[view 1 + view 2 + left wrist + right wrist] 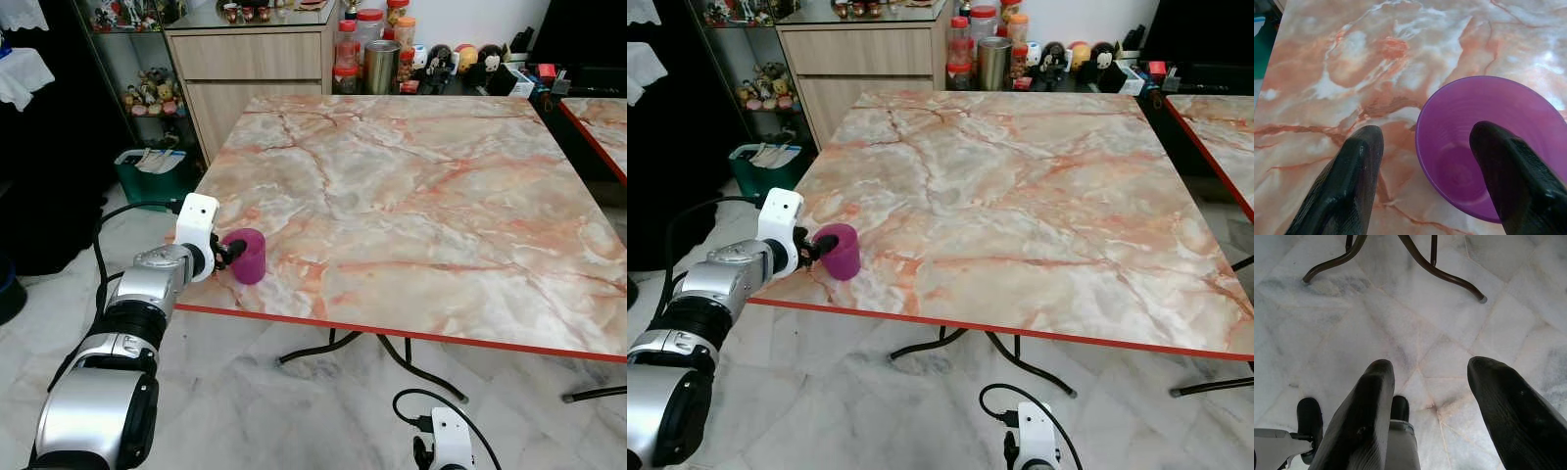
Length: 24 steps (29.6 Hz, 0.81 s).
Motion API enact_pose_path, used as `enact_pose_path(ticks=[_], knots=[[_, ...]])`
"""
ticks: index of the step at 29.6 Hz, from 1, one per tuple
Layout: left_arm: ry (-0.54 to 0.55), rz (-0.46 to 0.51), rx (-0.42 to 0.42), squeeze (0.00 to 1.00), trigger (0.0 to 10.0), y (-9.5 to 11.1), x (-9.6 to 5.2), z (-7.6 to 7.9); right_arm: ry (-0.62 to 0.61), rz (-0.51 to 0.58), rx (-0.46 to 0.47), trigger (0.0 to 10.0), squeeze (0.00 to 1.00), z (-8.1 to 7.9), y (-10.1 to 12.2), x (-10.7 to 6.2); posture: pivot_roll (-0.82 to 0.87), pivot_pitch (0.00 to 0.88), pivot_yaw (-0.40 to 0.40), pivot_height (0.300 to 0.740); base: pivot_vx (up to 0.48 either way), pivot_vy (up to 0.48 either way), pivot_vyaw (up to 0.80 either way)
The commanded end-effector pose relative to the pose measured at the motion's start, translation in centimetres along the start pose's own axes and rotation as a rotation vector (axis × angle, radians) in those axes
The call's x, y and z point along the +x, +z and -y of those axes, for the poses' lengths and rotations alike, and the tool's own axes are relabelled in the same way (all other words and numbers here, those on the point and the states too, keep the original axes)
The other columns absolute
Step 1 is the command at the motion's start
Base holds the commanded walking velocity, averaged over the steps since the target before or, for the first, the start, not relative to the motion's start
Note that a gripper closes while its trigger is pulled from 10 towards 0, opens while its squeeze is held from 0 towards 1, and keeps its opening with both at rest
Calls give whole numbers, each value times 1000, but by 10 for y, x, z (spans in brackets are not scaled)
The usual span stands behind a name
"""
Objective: Setting the table
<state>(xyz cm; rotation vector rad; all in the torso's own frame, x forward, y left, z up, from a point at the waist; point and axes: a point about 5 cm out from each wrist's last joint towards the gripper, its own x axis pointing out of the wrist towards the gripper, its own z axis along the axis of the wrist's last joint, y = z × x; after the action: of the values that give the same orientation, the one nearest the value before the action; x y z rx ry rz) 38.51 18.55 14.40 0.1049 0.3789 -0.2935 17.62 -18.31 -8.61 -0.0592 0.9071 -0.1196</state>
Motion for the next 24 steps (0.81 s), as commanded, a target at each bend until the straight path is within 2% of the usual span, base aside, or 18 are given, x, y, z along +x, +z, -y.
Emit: enact_pose_path(ticks=[1,2,3,4,5,6,8,13,24], knots=[[-4,-28,11,0,9176,-6,0,0,-4,2,12,10000,0,0,0,0,23,0,51,736,0,0,0],[-6,-33,9,0,3843,-7,0,1,-5,1,11,10000,0,0,-1,0,22,0,51,736,0,0,0],[-6,-33,9,0,3843,-7,0,1,-5,1,11,10000,0,0,-1,0,22,0,51,736,0,0,0],[-6,-36,8,0,3412,-8,0,2,-6,0,10,10000,0,1,-1,0,22,0,51,736,0,0,0],[-7,-37,7,0,1529,-8,0,2,-7,0,10,10000,0,1,-1,0,21,0,51,736,0,0,0],[-8,-38,7,0,1098,-8,0,2,-8,0,10,10000,0,1,-1,0,21,0,51,736,0,0,0],[-8,-37,7,0,588,-8,0,2,-9,-1,9,10000,0,1,-1,0,21,0,51,736,0,0,0],[-5,-34,6,0,157,-7,0,2,-8,0,9,10000,0,1,-1,0,22,0,49,736,0,0,0],[-3,-27,9,0,0,-6,-1,0,-6,4,6,10000,0,0,1,0,26,0,48,736,0,0,0]])
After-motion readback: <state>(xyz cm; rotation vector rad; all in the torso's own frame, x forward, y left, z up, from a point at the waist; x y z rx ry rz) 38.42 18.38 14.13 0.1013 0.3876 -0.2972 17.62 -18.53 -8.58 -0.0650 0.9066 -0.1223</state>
